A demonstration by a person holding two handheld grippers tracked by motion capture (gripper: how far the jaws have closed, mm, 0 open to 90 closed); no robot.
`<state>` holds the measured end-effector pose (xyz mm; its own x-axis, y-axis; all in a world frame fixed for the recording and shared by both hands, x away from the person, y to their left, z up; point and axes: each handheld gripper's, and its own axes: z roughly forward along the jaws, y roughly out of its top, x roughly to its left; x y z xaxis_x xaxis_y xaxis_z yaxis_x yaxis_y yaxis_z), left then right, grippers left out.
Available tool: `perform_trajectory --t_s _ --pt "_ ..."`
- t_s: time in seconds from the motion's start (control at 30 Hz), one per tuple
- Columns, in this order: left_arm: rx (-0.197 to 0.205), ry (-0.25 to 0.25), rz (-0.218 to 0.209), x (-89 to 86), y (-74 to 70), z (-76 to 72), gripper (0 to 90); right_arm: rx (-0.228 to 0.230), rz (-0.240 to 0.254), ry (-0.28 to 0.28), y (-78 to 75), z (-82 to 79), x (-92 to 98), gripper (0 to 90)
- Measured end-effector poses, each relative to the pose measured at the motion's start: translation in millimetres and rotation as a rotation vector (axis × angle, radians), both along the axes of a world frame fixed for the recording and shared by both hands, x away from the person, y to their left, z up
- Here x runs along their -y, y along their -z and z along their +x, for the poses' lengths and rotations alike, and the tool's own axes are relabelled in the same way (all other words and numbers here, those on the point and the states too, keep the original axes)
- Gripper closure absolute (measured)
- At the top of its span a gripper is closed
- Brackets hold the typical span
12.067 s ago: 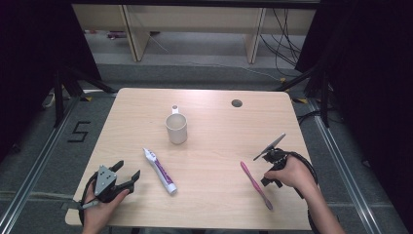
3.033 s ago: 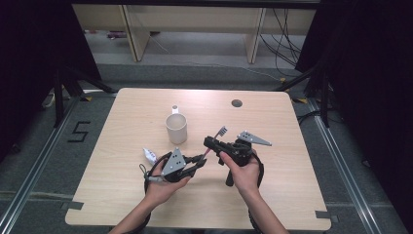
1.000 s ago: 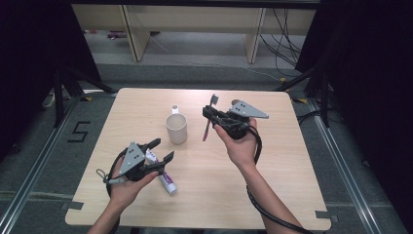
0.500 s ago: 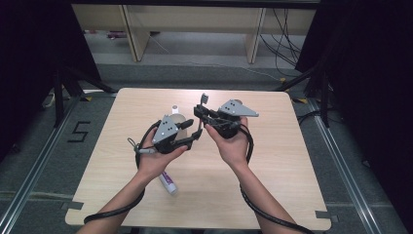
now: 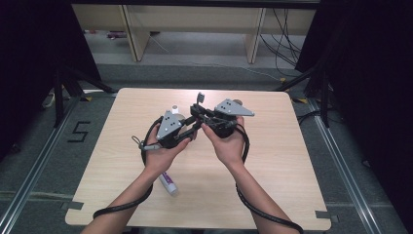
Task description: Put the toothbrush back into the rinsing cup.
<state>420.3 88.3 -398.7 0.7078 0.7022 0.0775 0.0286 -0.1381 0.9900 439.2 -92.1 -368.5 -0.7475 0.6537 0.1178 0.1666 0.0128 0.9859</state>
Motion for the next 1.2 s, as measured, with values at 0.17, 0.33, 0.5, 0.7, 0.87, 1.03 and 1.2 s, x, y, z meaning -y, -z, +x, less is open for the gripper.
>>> perform_trajectory --t_s 0.17,0.33,0.5,0.7,0.87,1.03,1.2 --pt "-0.001 -0.011 -0.016 -0.1 -0.3 1.1 78.0 -0.006 -0.001 -0.001 1.8 0.4 -2.4 81.0" --pt "-0.004 -0.011 -0.012 0.5 -0.7 0.8 77.4 0.000 -0.014 -0.001 2.7 1.4 -1.8 81.0" --pt "-0.003 -0.014 0.000 0.9 -1.1 1.3 80.0 -0.003 -0.011 0.002 3.0 1.2 -2.0 81.0" --pt "0.002 -0.016 0.001 0.6 0.8 2.2 82.2 -0.003 -0.005 0.001 2.8 2.3 -2.6 77.6" --pt "-0.018 -0.026 -0.027 -5.9 1.9 7.8 82.4 -0.041 0.004 0.022 -0.9 -0.6 -2.3 46.4" --pt "-0.014 -0.056 -0.038 -15.8 3.1 14.6 82.4 -0.026 0.008 0.018 -0.6 -6.7 10.1 38.6" --pt "0.001 -0.082 -0.050 -27.5 3.1 22.5 82.4 -0.002 0.011 0.037 2.6 -13.5 36.2 38.9"
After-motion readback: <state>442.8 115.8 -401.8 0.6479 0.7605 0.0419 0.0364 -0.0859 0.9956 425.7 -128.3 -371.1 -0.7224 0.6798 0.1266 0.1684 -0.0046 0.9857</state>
